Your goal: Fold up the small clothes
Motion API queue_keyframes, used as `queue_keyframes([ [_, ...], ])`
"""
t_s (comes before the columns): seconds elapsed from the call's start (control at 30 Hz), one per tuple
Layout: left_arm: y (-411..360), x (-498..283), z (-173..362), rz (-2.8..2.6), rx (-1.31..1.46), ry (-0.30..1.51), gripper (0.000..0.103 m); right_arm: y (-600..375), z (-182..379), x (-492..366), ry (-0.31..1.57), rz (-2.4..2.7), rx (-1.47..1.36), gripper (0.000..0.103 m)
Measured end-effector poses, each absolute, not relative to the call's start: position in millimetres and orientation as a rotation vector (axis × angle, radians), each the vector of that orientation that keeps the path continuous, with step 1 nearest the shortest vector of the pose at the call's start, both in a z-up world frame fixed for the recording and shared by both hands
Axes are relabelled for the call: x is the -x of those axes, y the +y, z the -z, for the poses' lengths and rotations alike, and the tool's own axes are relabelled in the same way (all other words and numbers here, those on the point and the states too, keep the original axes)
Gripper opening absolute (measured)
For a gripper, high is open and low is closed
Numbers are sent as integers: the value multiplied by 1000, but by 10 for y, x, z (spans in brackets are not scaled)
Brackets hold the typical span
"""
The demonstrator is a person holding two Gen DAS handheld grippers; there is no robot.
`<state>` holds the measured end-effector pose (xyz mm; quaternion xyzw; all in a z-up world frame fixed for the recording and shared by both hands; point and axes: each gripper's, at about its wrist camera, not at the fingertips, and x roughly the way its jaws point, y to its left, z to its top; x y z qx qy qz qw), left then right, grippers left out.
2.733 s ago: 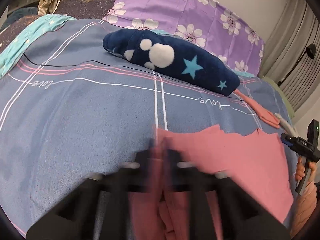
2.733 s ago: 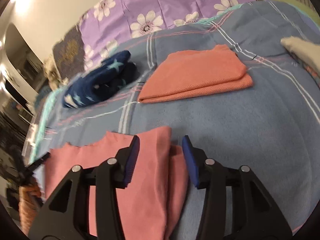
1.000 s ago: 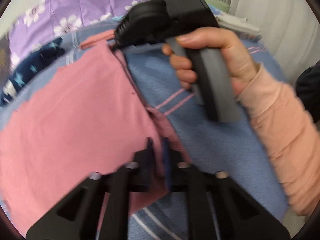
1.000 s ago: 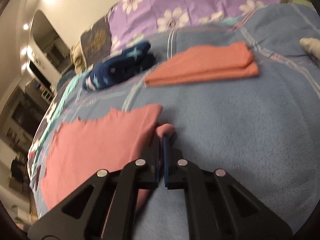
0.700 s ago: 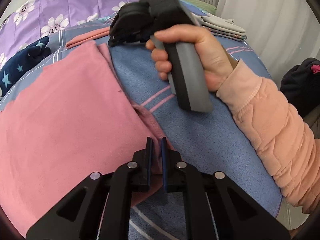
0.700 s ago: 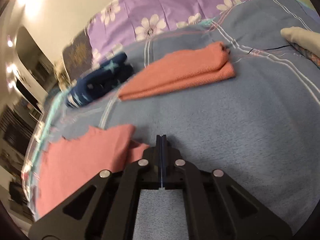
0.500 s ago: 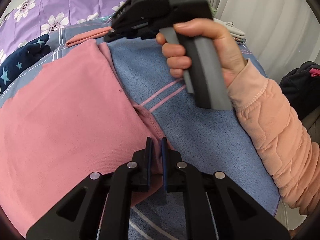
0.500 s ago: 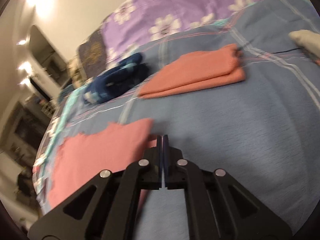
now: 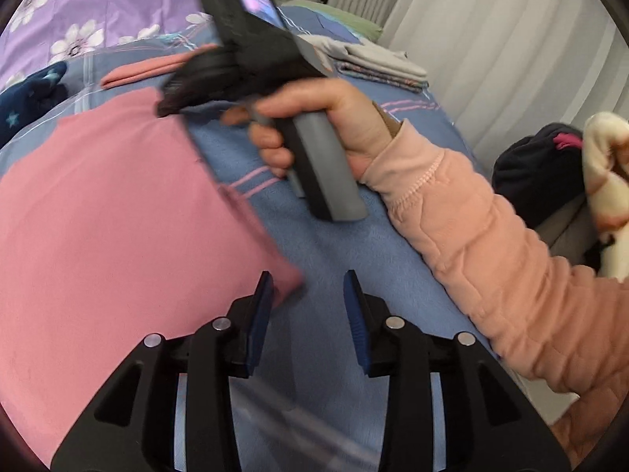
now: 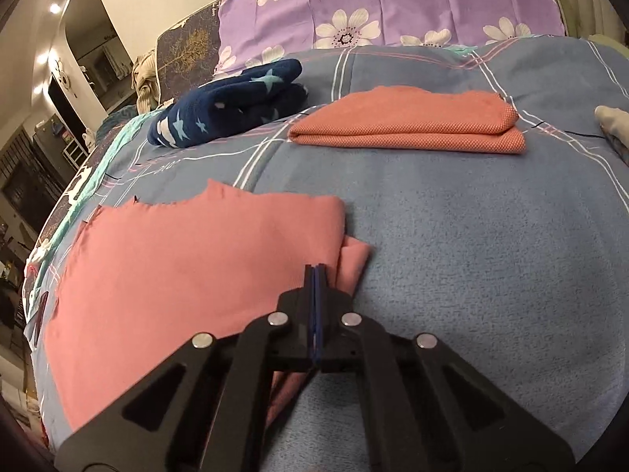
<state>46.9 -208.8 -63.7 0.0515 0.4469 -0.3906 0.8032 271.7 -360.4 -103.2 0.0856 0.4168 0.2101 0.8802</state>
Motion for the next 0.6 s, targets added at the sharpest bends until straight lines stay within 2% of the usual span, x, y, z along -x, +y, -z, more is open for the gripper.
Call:
queue_keyframes([
  [0.13,-1460,-352,539,710,-54,912,40,-3608,1053,-2639,874,-445,-195,0],
  [0.43,960,-64,379,134,183,775,40,-3562,939,-2508,850,-332,-216,0],
  [0.47,1147,-35,387,99,203,767,40,-3523,868,-2451,836,-282,-203,1],
  [0.5,1361,-2,425,58,223,763,40,-3473,804,-2416,820,-248,-178,6],
  [0.53,1528,13,476,29,236,763,40,-3375,697,-2356,793,-212,-133,8],
  [0.6,1749,-37,556,6,258,773,40,-3149,499,-2288,765,-193,-62,8],
])
